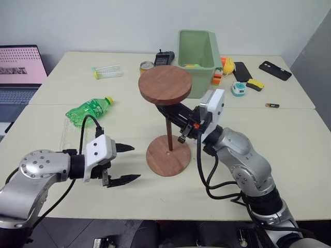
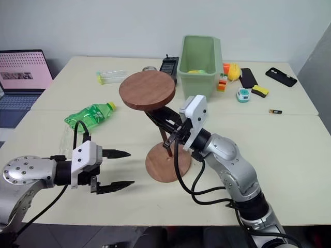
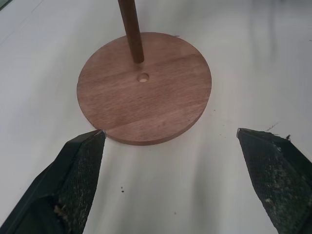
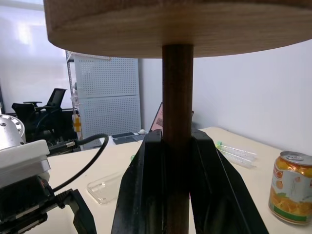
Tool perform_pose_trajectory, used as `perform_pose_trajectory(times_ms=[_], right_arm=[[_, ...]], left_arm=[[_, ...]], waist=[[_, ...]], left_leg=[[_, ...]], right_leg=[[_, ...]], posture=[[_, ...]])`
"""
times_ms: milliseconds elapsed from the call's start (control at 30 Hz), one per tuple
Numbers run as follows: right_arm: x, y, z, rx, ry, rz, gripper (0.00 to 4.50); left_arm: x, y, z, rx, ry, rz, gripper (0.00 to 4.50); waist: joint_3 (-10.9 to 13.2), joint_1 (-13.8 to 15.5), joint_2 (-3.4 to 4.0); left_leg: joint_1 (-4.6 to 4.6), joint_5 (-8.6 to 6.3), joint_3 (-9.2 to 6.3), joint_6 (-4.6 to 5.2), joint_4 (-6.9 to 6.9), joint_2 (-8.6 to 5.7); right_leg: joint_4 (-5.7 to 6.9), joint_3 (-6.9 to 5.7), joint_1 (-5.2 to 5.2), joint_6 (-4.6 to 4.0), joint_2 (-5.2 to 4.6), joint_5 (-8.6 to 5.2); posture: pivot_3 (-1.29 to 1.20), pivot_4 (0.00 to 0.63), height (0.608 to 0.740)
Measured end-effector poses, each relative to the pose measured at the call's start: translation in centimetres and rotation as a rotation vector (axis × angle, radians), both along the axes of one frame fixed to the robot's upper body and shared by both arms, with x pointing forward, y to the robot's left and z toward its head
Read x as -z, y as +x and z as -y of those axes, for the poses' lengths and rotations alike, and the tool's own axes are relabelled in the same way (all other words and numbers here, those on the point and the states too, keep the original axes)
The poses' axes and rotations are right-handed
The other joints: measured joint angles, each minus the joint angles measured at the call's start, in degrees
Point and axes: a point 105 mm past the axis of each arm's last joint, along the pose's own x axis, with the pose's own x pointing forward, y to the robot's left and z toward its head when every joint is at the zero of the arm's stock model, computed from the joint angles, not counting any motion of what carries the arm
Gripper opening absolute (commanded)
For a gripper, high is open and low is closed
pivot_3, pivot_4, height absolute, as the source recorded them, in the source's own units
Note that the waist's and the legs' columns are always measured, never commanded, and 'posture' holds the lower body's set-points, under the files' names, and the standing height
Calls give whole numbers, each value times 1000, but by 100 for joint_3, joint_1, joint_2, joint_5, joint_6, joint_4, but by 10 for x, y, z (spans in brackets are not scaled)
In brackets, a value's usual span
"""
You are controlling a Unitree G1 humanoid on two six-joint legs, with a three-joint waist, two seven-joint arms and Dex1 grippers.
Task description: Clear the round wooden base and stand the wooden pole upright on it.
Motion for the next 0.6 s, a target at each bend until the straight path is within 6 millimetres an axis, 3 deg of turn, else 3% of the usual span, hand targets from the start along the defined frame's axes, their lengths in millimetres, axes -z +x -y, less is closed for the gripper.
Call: perform_pose_trajectory(times_ms=[600], right_arm=[[11,2,-6,-26,-4,-26,254]], left_arm=[[5,0,1,20,0,-3,4500]], waist=[[0,-5,0]], left_leg=[[3,0,2,0,0,-1]], right_leg=[[5,2,0,0,0,0]], posture=[[0,150,740]])
